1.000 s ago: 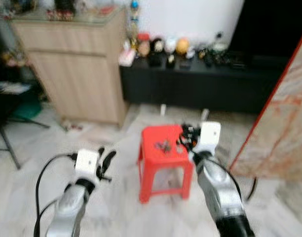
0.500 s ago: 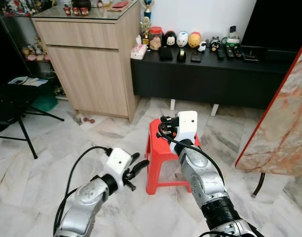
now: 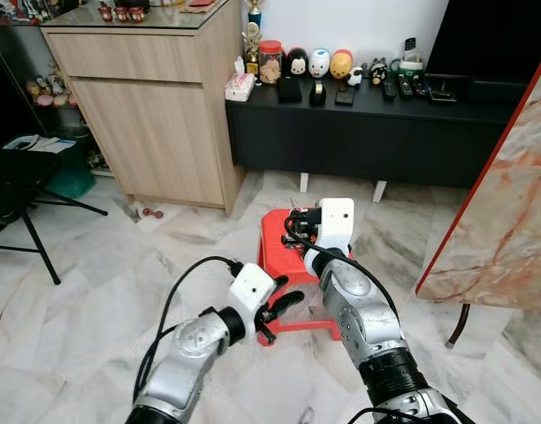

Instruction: Hang keys on a hook

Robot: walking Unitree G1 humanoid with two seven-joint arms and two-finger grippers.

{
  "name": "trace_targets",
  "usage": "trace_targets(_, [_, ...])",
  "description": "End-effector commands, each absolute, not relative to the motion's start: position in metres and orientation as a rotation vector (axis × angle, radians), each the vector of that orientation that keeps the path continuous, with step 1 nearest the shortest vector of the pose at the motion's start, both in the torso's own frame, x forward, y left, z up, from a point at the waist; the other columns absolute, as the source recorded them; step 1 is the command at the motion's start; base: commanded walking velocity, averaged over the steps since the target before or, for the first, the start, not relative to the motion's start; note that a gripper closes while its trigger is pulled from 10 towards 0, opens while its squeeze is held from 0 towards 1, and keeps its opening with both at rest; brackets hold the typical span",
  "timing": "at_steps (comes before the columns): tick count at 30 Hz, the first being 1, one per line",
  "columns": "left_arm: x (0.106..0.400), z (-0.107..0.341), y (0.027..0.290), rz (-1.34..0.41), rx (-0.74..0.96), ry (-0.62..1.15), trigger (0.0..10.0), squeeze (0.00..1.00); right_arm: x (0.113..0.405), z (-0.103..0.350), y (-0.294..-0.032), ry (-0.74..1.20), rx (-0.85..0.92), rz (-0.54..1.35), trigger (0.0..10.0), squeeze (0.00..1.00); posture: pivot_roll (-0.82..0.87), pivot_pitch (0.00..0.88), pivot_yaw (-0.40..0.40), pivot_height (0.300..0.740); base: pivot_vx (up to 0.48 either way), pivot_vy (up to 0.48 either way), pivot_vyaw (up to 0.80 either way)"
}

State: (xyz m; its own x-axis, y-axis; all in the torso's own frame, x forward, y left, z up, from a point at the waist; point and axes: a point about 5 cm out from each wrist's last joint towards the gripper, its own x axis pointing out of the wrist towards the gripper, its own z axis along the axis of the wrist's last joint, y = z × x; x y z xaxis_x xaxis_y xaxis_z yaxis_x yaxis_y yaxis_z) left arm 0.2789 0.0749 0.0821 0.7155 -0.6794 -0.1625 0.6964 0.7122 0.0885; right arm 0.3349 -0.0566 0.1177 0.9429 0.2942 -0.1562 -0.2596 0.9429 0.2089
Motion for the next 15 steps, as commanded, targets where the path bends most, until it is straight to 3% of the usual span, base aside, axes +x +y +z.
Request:
trace_targets(1, [0.282,0.083,0.073,-0.740,0.154,0.112,10.0,0.00,0.336,0.127,-0.050,0.166,0.213,0.290,10.0,0.00,-0.02,0.000,0.001,0.740,0.000,0.000,0.00])
trace_targets(15, [0.303,0.083,0.055,-0.579,0.120,0.113,10.0,0.00,0.338,0.136,-0.045,0.177,0.288,0.269,10.0,0.00,-0.02,0.000,-0.008,0.740,0.000,0.000,0.00])
